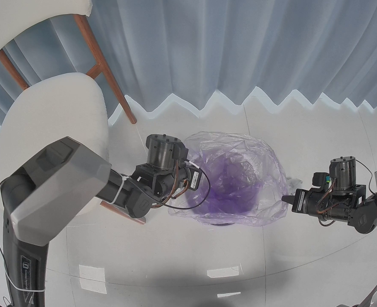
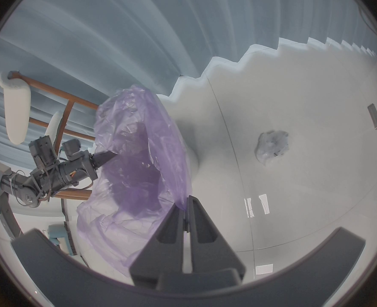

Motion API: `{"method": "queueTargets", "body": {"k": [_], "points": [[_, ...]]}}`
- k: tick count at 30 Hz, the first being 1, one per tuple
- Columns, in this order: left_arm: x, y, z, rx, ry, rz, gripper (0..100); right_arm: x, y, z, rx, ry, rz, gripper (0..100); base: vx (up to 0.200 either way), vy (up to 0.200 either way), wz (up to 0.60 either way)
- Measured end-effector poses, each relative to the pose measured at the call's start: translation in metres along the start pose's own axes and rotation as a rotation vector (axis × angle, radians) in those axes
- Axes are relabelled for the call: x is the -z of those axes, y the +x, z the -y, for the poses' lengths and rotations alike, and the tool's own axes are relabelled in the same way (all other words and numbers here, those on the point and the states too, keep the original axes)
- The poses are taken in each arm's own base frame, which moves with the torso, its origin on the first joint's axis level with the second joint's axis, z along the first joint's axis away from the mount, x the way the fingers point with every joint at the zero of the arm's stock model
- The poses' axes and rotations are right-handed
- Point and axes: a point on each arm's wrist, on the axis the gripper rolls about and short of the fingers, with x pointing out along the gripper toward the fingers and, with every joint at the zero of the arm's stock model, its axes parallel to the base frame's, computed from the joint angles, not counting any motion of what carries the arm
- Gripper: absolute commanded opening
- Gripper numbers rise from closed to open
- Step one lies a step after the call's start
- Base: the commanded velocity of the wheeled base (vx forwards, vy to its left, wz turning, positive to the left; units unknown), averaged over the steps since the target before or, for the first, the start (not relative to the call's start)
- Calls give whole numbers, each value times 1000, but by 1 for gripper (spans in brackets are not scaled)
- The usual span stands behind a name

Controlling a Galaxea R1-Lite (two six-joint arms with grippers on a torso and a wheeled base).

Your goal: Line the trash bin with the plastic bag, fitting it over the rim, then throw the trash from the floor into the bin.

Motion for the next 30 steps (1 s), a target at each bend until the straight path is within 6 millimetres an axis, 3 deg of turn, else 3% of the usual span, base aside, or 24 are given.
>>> {"method": "queueTargets", "body": {"k": [16, 30], "points": [[-42, -75, 19, 62, -6, 73, 0, -9, -6, 6, 7, 39, 55, 0, 0, 0, 0], [-55, -96, 13, 58, -22, 107, 0, 3, -10, -8, -44, 4, 31, 0, 0, 0, 0]]}}
